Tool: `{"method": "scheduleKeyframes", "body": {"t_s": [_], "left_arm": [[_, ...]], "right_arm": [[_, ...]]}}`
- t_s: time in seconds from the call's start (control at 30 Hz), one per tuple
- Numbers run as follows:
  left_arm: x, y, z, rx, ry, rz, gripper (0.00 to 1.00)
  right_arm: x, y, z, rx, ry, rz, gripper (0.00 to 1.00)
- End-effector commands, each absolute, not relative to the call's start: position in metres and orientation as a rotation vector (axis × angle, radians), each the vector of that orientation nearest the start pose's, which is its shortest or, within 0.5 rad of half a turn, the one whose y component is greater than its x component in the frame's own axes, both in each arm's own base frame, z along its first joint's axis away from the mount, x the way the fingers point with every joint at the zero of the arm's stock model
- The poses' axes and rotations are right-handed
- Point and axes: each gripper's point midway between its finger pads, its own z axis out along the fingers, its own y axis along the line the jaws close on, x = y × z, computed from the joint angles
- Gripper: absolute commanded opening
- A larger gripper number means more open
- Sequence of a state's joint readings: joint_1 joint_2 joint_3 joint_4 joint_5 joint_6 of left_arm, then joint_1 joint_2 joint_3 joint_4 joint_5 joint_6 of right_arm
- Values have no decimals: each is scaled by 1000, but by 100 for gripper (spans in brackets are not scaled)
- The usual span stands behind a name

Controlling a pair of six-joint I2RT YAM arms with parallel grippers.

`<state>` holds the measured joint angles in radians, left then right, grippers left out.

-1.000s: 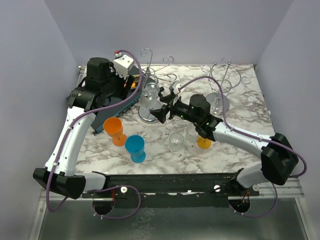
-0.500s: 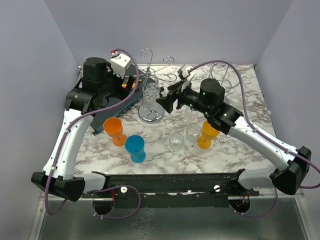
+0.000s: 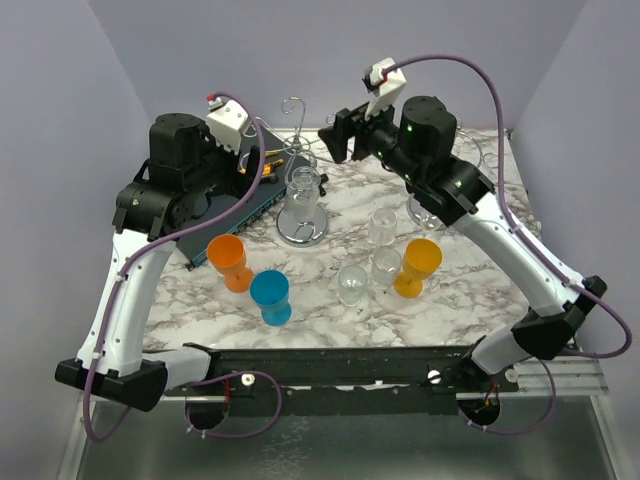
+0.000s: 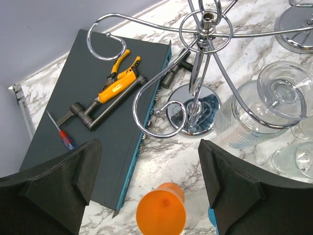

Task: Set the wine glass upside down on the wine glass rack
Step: Adjust the wine rack at the center of the board.

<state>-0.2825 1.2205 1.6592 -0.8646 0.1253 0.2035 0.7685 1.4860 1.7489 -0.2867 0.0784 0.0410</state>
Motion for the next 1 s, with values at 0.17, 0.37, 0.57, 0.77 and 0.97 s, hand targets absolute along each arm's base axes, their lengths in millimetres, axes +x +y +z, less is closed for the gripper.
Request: {"method": "scheduleKeyframes", "body": {"t_s": [0.17, 0.37, 0.57, 0.77, 0.97], "left_arm": [[319, -111, 368, 568, 1950, -212, 79], [320, -110, 361, 588, 1952, -196, 77], [324, -110, 354, 586, 1963, -194, 76], [329, -110, 348, 580, 1967, -183, 75], [336, -112, 349, 577, 1951, -183, 75]], "right_arm": [[433, 295, 433, -415, 1649, 446, 66], [464, 286, 425, -369, 1685, 558, 60], [467, 298, 406, -401, 1733, 672, 54], [468, 304, 381, -402, 1789, 728, 48], [471, 302, 369, -395, 1813, 723, 47]]}}
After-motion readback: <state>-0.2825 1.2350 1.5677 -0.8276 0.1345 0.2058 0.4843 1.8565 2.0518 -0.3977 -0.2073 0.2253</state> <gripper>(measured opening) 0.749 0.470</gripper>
